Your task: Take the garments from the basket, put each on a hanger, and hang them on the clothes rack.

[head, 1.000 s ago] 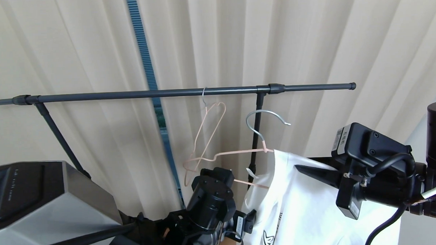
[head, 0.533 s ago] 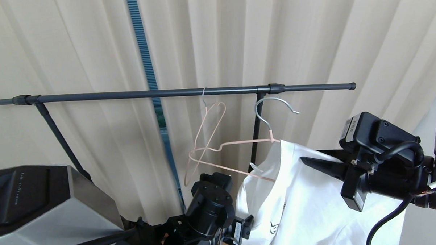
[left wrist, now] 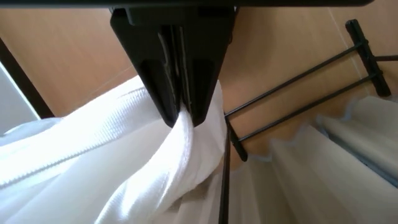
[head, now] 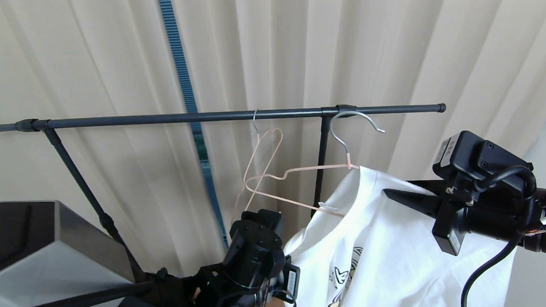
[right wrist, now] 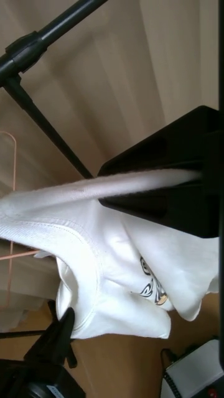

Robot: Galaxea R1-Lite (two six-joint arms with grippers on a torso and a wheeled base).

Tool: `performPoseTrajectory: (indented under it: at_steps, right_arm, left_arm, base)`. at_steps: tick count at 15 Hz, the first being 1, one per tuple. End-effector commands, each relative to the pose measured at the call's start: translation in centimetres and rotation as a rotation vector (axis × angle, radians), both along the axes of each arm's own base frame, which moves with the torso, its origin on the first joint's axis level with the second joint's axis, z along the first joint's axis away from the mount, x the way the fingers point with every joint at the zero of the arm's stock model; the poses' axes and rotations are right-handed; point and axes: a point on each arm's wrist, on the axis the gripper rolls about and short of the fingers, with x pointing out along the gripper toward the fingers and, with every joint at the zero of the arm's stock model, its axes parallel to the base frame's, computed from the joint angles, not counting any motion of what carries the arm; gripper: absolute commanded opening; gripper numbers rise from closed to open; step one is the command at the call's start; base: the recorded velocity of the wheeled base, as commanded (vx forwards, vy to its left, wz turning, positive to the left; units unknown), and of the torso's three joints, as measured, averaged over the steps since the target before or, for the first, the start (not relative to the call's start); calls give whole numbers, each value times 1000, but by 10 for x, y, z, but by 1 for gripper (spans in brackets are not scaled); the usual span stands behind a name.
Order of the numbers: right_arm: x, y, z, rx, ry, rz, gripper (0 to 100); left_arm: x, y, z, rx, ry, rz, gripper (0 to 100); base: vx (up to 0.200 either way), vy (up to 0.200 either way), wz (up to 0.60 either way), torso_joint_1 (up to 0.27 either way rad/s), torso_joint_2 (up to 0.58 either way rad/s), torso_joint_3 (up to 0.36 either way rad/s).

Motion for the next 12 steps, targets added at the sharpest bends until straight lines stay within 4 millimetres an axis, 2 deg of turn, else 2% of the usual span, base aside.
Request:
performPoseTrajectory:
  at_steps: [1,3,7,12]
  right_arm:
    - [2,-3,0,0,0,-16,0]
    - [2,-3,0,0,0,-14,0]
    - [1,-3,-3,-1,17,9,0]
    - [4,-10,-4,20,37,53,0]
  left_arm:
    - [2,12,11,-20,-17,30,0]
    - [6,17,15,-28,-27,50,0]
    - [22,40,34,-62,-80,146,0]
    - [28,59,53,-87,-132,213,0]
  base:
    - [0,0,0,0,0,0]
    - [0,0,0,0,0,0]
    - [0,0,0,0,0,0]
    - [0,0,0,0,0,0]
